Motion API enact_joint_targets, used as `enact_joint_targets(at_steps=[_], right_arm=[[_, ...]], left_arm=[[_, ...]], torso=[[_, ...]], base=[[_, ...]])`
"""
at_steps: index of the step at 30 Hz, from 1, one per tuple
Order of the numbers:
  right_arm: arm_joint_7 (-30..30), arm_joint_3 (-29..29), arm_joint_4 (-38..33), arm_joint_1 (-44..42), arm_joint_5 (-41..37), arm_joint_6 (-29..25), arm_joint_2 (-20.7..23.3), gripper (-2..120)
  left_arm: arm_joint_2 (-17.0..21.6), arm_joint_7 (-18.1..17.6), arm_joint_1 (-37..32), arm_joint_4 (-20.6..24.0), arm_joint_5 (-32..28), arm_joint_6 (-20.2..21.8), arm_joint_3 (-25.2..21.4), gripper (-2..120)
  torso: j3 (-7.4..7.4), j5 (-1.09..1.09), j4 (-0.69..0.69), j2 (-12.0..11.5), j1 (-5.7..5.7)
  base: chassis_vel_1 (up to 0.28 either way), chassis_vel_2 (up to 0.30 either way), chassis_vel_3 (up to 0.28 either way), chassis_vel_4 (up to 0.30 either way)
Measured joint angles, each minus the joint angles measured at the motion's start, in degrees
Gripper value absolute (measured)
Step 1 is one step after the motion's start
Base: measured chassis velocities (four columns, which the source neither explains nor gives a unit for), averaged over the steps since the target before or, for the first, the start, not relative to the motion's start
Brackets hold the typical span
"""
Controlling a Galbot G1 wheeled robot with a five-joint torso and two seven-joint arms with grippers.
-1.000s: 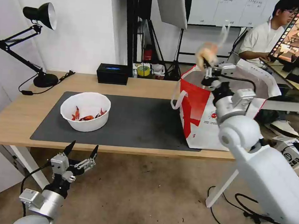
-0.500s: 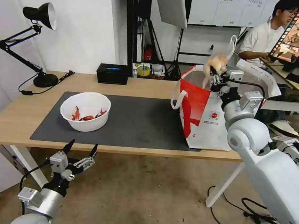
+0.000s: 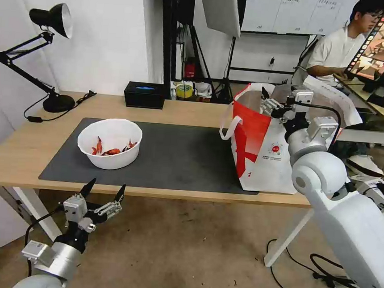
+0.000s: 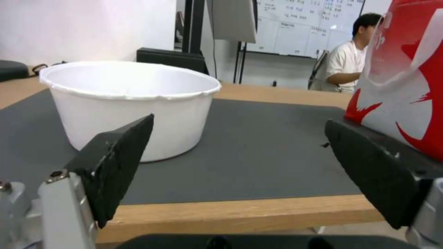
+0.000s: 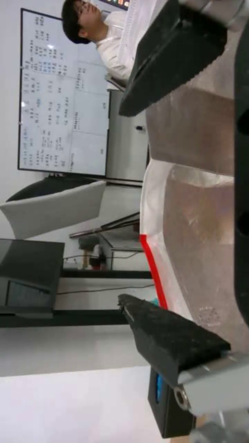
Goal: Pick up the trash from the table and place it into the takeout bag.
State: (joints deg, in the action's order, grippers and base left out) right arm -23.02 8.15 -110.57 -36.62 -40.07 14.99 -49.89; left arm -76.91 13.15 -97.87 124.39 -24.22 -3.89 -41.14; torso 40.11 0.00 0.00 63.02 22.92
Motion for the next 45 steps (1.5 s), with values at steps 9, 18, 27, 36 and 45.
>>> enact_joint_targets(at_steps=[9,18,27,36,45], right_arm=[[0.07,-0.35,-0.73,0.17,-0.74,0.1,0.15,100],[2.42,-0.71,-8.05,-4.99,-3.88,-1.97,1.44,100],[6.38,-3.56,-14.69,-11.15,-3.35,-3.46,2.77,100],[7.65,-3.78,-17.8,-21.28,2.21,-4.9,2.22,100],[9.23,0.3,-17.95,-34.36,8.6,-8.41,1.07,100]], left_arm=[[-0.05,0.0,-0.32,0.6,0.0,0.03,-0.19,100],[-0.1,-0.08,-0.73,1.17,-0.02,0.04,-0.69,100],[-1.93,-0.07,-2.91,2.45,-0.02,-0.72,-3.25,100],[-2.72,0.1,-3.32,2.74,0.09,-1.11,-3.69,100],[-2.56,0.2,-2.93,1.7,0.15,-1.24,-3.57,100]], torso=[[0.0,0.0,0.0,0.0,0.0],[0.0,0.0,0.0,0.0,0.0],[0.0,0.0,0.03,0.0,0.0],[-0.01,0.0,0.0,0.0,0.0],[0.0,0.0,-0.01,0.01,0.0]], base=[[0.0,0.0,0.0,0.0],[0.0,0.0,0.0,0.0],[0.0,0.0,0.0,0.0],[0.0,0.0,0.0,0.0],[0.0,0.0,0.0,0.0]])
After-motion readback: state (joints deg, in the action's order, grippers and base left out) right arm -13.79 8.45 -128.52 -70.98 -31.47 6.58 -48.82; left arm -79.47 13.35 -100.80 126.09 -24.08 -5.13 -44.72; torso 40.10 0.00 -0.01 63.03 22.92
